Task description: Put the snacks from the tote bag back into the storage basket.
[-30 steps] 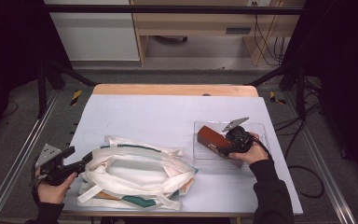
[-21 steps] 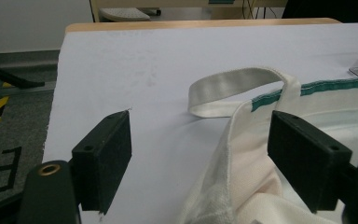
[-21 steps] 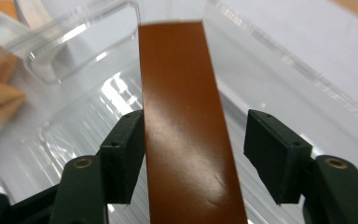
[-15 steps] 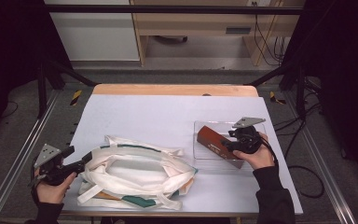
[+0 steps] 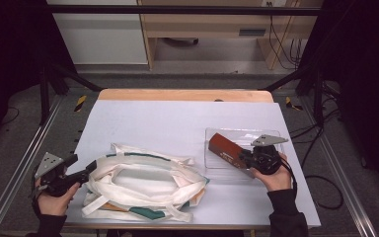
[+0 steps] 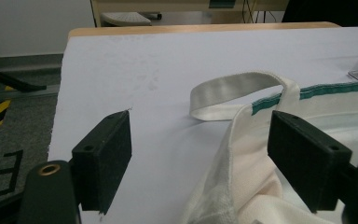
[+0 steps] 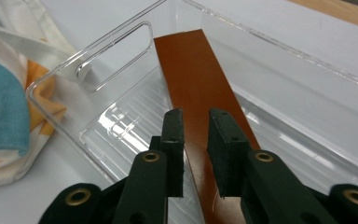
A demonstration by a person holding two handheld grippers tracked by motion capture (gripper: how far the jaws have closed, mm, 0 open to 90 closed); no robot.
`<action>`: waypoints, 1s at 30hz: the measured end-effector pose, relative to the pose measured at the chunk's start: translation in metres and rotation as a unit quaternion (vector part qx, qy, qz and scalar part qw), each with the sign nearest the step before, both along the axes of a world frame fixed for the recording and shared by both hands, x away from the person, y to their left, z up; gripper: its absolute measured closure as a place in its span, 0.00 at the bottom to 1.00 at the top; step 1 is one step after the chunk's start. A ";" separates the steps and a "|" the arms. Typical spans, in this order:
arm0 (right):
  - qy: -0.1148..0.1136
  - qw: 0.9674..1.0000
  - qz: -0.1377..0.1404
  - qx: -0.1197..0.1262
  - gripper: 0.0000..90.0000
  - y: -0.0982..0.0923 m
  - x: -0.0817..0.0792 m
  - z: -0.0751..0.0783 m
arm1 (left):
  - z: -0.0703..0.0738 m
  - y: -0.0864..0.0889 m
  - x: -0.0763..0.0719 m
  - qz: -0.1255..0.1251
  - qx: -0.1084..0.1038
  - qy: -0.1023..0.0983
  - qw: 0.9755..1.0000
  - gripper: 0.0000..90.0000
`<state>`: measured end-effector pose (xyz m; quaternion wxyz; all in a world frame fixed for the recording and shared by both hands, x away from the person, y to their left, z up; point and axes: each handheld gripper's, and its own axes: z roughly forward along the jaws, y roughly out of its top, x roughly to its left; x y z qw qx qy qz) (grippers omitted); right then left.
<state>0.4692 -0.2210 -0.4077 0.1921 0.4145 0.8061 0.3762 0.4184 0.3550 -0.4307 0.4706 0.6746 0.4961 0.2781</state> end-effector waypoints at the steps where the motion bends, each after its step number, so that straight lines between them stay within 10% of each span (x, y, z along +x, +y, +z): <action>1: -0.001 1.000 0.001 -0.001 0.88 0.000 -0.001 -0.001 | 0.000 0.000 0.000 0.000 0.000 0.000 1.000 0.24; 30: 0.046 0.998 -0.029 -0.025 0.99 -0.010 0.000 -0.016 | -0.004 -0.002 0.002 -0.004 0.005 0.007 1.000 0.24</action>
